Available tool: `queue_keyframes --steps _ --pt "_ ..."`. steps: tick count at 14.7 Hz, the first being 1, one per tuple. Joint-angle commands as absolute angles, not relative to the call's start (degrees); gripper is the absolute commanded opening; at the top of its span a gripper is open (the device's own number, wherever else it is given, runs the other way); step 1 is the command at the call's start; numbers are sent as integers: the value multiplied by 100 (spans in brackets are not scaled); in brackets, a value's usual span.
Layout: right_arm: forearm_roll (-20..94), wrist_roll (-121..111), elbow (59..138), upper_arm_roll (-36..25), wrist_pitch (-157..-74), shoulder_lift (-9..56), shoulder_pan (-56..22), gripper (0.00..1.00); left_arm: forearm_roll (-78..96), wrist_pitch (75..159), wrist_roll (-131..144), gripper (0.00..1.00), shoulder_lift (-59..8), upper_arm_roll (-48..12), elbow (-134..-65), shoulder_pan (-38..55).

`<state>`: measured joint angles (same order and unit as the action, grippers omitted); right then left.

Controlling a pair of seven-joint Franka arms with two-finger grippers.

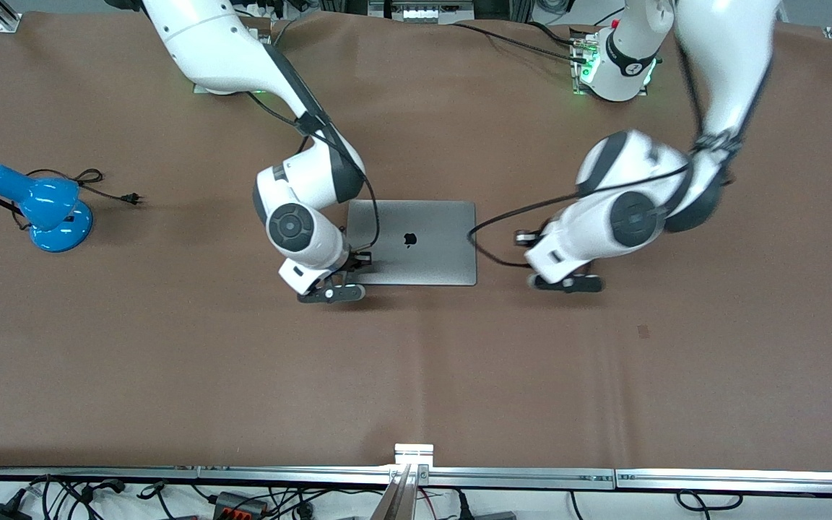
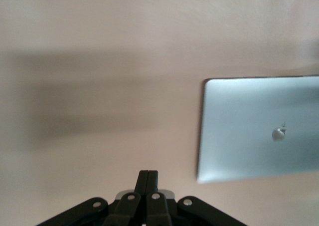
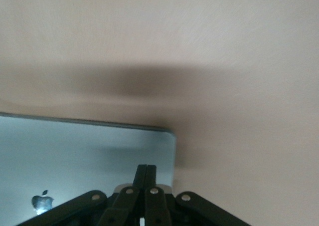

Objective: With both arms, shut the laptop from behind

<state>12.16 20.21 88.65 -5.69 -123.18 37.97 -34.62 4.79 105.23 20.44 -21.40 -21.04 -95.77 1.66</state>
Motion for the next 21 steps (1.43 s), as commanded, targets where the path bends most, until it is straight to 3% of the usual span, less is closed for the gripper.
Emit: queue_keyframes --steps 1,2,3,6,8,9,10,11,14,19,21 --pt "1047 1934 8895 -895 -11648 3104 -3454 0 361 9646 1662 36 -996 -2057 -9783 -280" --pt "846 1820 8842 -1044 -11454 2963 -3454 0 352 9267 1487 83 -845 -1917 -9687 -351" --pt "696 1671 8781 -1159 -11243 2805 -3428 0 352 8968 1259 100 -705 -1699 -9529 -352" --pt "703 1056 8771 -1485 -10672 2410 -3270 0 238 8482 932 100 -650 -1197 -8879 -317" --pt "686 722 8754 -1748 -10364 2207 -3164 9 -279 8447 713 100 -555 -1125 -8973 -290" --pt "694 582 8745 -1906 -10206 2110 -3155 33 -273 8498 738 100 -397 -1116 -9191 -325" --pt "703 519 8693 -2073 -10135 2083 -3164 74 -272 8577 738 100 -317 -1108 -9272 -343" --pt "694 501 8501 -2126 -10073 2040 -3173 100 -272 8726 825 100 -282 -1107 -9342 -351" --pt "694 545 8131 -2285 -9441 2030 -3120 100 -264 8833 923 100 -264 -1099 -9352 -396" --pt "764 457 7596 -2724 -9203 2004 -2919 100 167 9000 984 100 -281 -1107 -9360 -536" --pt "765 204 7497 -2289 -9255 1908 -2210 100 167 8869 836 100 -281 -1108 -9299 -554"
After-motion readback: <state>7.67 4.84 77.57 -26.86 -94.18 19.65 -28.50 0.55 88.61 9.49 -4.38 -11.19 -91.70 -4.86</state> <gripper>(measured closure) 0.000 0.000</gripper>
